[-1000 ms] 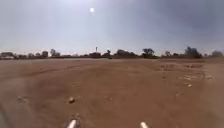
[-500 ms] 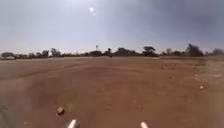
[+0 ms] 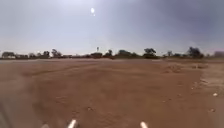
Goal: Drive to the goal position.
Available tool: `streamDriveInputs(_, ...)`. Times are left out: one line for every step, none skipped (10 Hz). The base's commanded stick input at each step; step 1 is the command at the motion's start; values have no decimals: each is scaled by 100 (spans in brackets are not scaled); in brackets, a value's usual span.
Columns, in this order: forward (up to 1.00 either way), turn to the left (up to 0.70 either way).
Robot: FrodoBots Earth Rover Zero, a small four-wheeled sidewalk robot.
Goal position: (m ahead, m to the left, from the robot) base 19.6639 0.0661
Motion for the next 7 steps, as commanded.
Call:
streamDriveInputs(70, 0)
streamDriveInputs(70, 0)
streamDriveInputs(70, 0)
streamDriveInputs(70, 0)
streamDriveInputs(70, 0)
streamDriveInputs(70, 0)
streamDriveInputs(70, 0)
